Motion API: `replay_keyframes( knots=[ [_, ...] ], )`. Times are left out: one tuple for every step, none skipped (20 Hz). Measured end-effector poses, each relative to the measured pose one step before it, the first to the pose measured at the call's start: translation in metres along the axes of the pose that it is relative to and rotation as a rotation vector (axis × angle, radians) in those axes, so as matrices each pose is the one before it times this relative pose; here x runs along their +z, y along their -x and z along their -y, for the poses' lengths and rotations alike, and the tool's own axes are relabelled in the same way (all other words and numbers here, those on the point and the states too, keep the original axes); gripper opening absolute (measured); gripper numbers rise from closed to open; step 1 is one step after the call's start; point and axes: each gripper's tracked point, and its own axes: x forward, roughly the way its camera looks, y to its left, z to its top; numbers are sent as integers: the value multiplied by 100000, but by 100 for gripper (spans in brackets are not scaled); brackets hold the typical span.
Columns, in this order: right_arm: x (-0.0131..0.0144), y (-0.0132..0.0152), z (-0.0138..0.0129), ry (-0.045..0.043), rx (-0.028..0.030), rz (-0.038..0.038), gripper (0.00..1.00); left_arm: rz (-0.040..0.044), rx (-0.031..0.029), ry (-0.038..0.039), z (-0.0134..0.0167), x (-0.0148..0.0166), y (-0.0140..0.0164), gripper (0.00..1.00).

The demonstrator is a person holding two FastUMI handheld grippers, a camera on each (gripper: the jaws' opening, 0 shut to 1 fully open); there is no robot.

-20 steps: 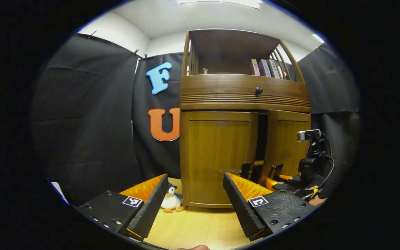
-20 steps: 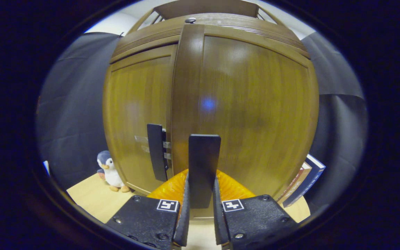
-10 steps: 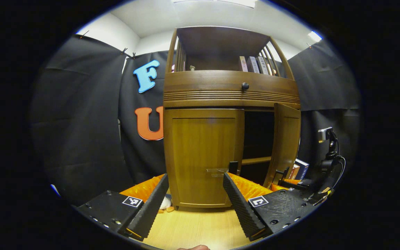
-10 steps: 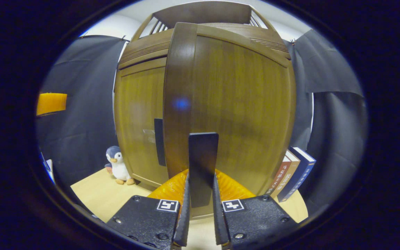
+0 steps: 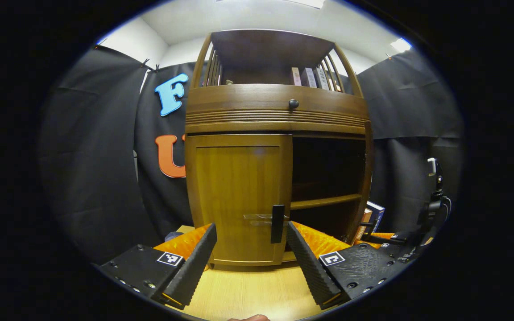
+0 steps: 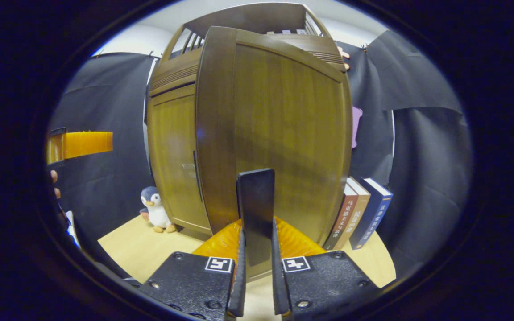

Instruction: Open the right door of the double-door shoe cabinet with the right hand, and open the left door with the left hand.

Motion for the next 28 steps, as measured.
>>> replay_keyframes(
  knots=[
    [-103,505,395,-321,-267,-281,27,-120,-872,42,325,-149,52,95],
    [4,419,366,-225,-359,-196,26,-255,-891,154,347,-100,-38,95],
    [-104,358,421,-61,-574,-140,26,-230,-881,106,424,-107,-207,95],
    [-60,354,417,84,-794,-39,25,-140,-844,-60,383,-79,-166,95],
    [-82,408,437,94,-832,-21,25,-81,-772,-162,301,-70,-85,95],
    [-72,300,417,8,-805,-36,24,-117,-724,-235,201,-90,-38,95],
    [-63,302,414,-103,-630,29,24,-146,-492,-258,303,41,-275,95],
    [-37,289,377,-353,-586,-150,24,-114,-262,-166,238,-95,-61,95],
    [-66,300,333,-466,-685,-402,22,-289,-428,22,251,-161,-139,95],
    [-30,204,459,-175,-1013,-210,22,-397,-534,192,263,-96,-116,95],
    [-83,275,539,239,-1342,158,21,-325,-511,265,265,-273,-285,95],
    [-3,266,520,80,-1689,627,21,-580,-398,328,262,-220,-266,95],
    [-43,219,473,201,-1798,696,20,-1134,-203,528,352,-215,-166,95],
    [-28,170,474,346,-1541,132,20,-1037,-695,592,314,-191,-241,95],
    [-89,211,420,-225,-1096,-153,19,-406,-1178,263,580,-51,-109,95],
    [-27,127,408,-739,-868,-108,19,170,-799,-61,429,198,-474,95],
    [-34,222,507,-826,-1153,-8,18,189,-621,-409,318,176,-219,95],
    [15,139,588,-386,-1722,76,17,32,-666,-333,249,-20,-176,95],
    [-76,148,792,-62,-1995,105,16,-233,-695,-143,356,42,-121,95],
    [-15,89,749,-151,-1872,132,16,-256,-631,10,312,-210,-17,95],
    [-21,156,711,-573,-1647,-49,14,-543,-588,167,330,-202,-107,95],
    [-78,39,687,-1264,-1538,-253,13,-571,-961,219,402,-272,-68,95],
    [-107,138,615,-1782,-1267,-389,12,-255,-793,101,413,6,-184,95],
    [-9,135,715,-1684,-1386,-401,11,-41,-529,-58,204,36,-68,95],
    [-100,80,690,-1326,-1436,-390,11,26,-410,-127,168,141,-14,100],
    [38,316,816,-716,-1933,18,10,-100,-313,-50,164,-31,-121,95],
    [25,116,802,-989,-1258,132,6,-386,-198,120,143,-185,-59,95],
    [-84,216,540,-1667,-702,218,6,-578,-272,411,110,-42,-89,95]
  ],
)
